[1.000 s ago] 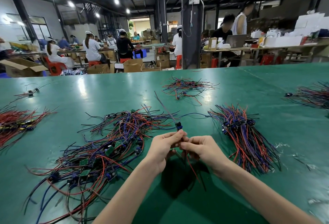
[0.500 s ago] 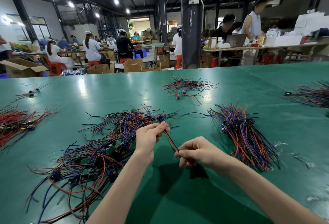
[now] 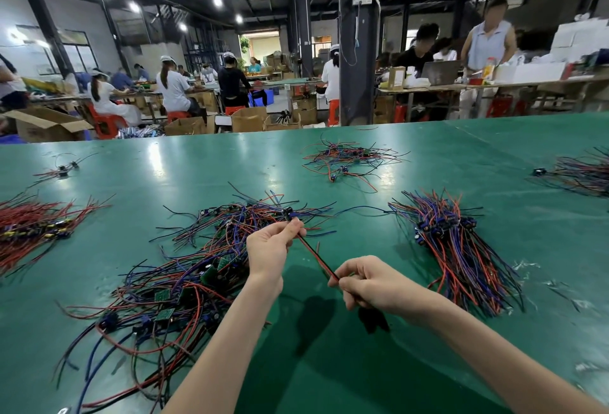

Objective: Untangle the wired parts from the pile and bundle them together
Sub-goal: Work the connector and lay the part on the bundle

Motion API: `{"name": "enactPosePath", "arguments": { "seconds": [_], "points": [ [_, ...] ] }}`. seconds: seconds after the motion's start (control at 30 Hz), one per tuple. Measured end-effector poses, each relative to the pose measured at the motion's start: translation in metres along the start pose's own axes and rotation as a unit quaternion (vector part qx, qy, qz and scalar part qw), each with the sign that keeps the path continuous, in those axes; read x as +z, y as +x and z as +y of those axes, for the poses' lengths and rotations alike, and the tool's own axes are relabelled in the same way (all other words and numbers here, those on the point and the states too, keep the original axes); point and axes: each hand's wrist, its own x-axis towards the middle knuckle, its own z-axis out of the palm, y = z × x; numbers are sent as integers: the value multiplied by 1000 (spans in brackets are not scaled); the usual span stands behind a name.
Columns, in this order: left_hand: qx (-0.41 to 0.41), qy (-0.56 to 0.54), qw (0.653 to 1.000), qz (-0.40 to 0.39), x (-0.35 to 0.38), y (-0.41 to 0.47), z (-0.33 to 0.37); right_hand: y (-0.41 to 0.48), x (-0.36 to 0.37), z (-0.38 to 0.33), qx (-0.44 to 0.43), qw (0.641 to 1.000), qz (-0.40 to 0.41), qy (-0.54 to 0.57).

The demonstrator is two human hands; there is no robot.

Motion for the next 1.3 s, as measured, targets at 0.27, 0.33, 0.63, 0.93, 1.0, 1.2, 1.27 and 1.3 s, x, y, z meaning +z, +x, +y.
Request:
{"name": "enactPosePath", "arguments": {
  "seconds": [0.27,0.33,0.63,0.93,1.0,1.2,1.27,1.3],
  "points": [
    [-29,-1,997,-71,12,-11,-5,-1,-9,1,-6,1000,-12,11],
    [-44,-2,993,-108,17,-16,-6,0,-9,3,-39,999,24,11],
    [-48,31,996,-66,14,-12,-11,2,-4,5,-25,999,9,36],
    [-72,38,983,-162,22,-20,-11,2,-13,3,0,995,98,17],
    [-86,50,977,-191,25,-26,-13,5,-15,6,-14,991,128,31],
    [-107,48,975,-188,27,-30,-9,6,-12,7,-28,987,151,54],
    [-113,43,973,-198,28,-32,-9,6,-11,7,-30,986,157,54],
    [-111,47,972,-204,28,-33,-9,6,-12,6,-29,985,164,51]
  ]
}}
